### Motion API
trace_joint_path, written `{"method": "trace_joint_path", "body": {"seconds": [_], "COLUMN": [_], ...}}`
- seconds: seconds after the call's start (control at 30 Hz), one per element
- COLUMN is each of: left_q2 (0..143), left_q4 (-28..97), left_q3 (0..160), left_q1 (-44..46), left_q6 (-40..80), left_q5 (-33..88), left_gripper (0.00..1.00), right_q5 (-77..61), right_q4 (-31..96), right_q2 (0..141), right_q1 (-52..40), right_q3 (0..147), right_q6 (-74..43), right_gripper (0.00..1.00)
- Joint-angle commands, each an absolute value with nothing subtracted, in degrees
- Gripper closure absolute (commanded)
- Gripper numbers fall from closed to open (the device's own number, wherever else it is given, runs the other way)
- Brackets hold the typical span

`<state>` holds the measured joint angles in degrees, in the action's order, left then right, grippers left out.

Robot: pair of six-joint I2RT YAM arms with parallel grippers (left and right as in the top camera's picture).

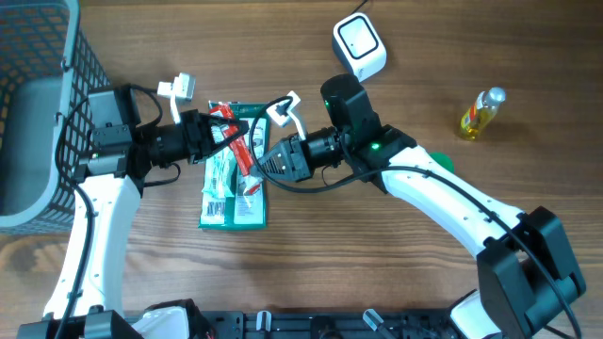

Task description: Scan the item barcode

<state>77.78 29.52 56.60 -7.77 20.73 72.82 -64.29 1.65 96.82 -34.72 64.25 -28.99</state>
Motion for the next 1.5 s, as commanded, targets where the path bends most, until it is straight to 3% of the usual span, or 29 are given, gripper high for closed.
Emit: {"method": "trace_joint_path", "body": {"seconds": [0.0, 0.13, 0.57, 1.27, 1.37, 1.47], "left_q2": [78.0, 78.0, 78.0, 78.0, 78.0, 78.0], "left_q4": [29.3, 29.3, 29.1, 29.1, 29.1, 28.4], "left_q3": [57.3, 57.3, 57.3, 57.3, 57.3, 57.3], "left_q1": [-8.3, -10.5, -13.1, -13.1, -13.1, -13.1], "left_q6": [21.6, 25.1, 27.9, 27.9, 27.9, 27.4], "left_q5": [75.6, 75.6, 77.4, 77.3, 77.3, 77.0], "left_gripper": [0.96, 0.96, 0.96, 0.96, 0.96, 0.96], "right_q5": [-66.4, -68.8, -68.9, -65.6, -65.6, -64.9], "right_q4": [0.6, -2.8, -2.3, -3.0, -2.9, -2.7], "right_q2": [96.6, 96.6, 97.0, 97.5, 97.5, 97.5], "right_q1": [-34.9, -34.7, -35.1, -36.6, -36.6, -36.6], "right_q3": [64.9, 64.9, 64.1, 64.1, 64.1, 64.1], "right_q6": [-30.0, -30.0, -25.5, -23.9, -22.4, -20.4], "right_gripper": [0.64, 0.53, 0.52, 0.83, 0.96, 0.96]}}
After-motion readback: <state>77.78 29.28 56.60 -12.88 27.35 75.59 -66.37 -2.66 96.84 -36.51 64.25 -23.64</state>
